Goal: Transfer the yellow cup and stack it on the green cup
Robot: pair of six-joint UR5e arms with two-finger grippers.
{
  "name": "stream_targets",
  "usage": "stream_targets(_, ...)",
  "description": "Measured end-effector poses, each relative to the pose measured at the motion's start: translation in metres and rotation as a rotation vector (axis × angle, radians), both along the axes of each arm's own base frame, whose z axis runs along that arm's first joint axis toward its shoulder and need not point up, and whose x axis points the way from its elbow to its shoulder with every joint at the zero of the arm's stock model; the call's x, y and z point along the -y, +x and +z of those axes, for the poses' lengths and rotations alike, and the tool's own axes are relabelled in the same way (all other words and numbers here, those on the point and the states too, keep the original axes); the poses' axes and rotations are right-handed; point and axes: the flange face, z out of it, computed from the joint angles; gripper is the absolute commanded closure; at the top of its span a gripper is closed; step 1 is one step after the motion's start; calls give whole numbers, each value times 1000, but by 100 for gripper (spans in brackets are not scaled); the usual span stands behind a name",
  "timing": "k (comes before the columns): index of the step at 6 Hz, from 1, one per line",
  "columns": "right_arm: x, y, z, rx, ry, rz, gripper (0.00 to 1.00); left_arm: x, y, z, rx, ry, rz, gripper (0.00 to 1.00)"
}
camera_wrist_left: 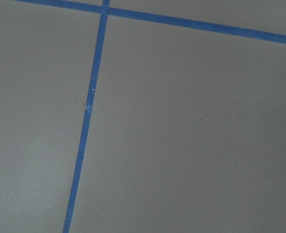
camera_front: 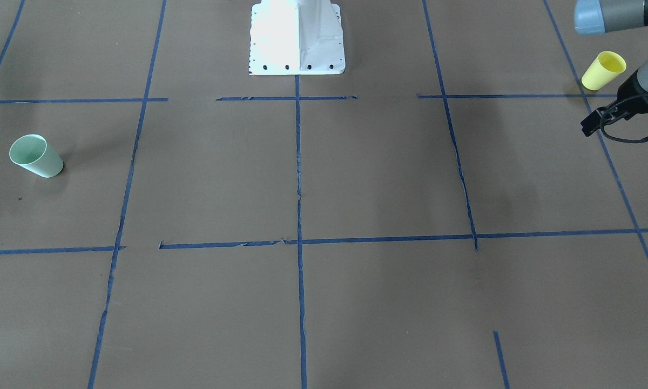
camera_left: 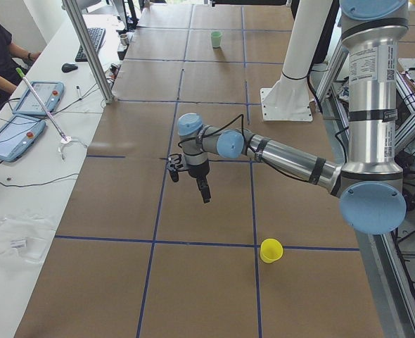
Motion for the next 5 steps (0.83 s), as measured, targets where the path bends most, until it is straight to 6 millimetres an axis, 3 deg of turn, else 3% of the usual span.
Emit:
stream_targets(2,0,0,1,-1,-1,2,0,-22,18,23,177,-119,-225,0)
stream_targets(5,-1,-2,1,1,-4,1,0,-64,82,41,513,-247,-604,0)
